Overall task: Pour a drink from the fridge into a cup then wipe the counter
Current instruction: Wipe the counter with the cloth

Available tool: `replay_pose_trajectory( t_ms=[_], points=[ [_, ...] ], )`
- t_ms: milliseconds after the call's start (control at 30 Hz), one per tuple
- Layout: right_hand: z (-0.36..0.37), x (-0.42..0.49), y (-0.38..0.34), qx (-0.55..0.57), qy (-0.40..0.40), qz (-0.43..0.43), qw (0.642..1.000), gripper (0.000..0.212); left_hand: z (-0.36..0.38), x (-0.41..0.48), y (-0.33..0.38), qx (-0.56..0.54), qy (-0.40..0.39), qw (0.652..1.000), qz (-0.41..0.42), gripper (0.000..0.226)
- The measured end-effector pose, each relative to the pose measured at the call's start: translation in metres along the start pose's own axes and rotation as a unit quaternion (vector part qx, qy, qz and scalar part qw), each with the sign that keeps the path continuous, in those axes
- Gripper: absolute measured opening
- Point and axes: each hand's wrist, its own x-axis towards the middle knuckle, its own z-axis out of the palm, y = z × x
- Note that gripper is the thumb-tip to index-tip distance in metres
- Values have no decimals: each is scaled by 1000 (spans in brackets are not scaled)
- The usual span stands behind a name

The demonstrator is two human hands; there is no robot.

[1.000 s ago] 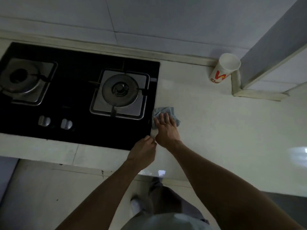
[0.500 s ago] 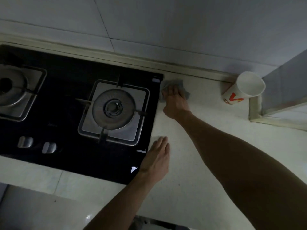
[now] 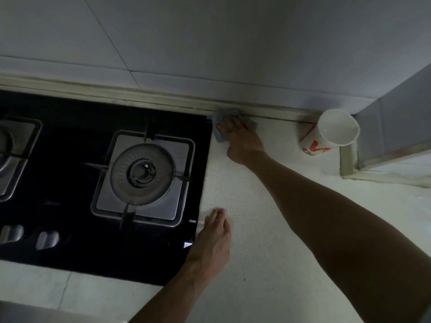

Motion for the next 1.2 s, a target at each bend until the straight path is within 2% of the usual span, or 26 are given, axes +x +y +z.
replay_pose_trajectory(
  t_ms=[133, 300, 533, 600, 700, 800, 900, 967, 1100, 1200],
  points=[
    [4, -23, 28, 6, 22, 73, 997, 76, -1, 4, -8, 19, 6, 999, 34, 54],
    [3, -53, 58, -21, 26, 195, 980, 77, 3, -3, -4, 50, 17, 998, 33, 63],
    [-2, -28, 16, 45, 9, 345, 937, 77, 2, 0, -6, 32, 5, 999, 19, 64],
    [3, -26, 0, 65, 8, 307, 950, 77, 4, -1, -5, 17, -1, 1000, 7, 66],
    [14, -31, -29, 84, 14, 181, 980, 83, 7, -3, -2, 0, -9, 1000, 1, 68],
    [20, -41, -42, 59, 23, 92, 994, 83, 1, -4, -3, -28, -11, 999, -11, 66],
    [22, -56, -23, 7, 38, 24, 999, 80, -14, -4, -6, -89, -11, 996, -21, 63],
    [23, -71, -6, -2, 49, 38, 998, 78, -16, -2, -10, -75, -3, 997, -4, 61],
    [26, -105, 15, -15, 34, 170, 985, 86, -6, 2, -11, -11, -34, 999, 22, 60],
    [23, -113, -1, -7, -4, 265, 964, 88, -8, -1, -8, -22, -41, 999, 12, 62]
  ],
)
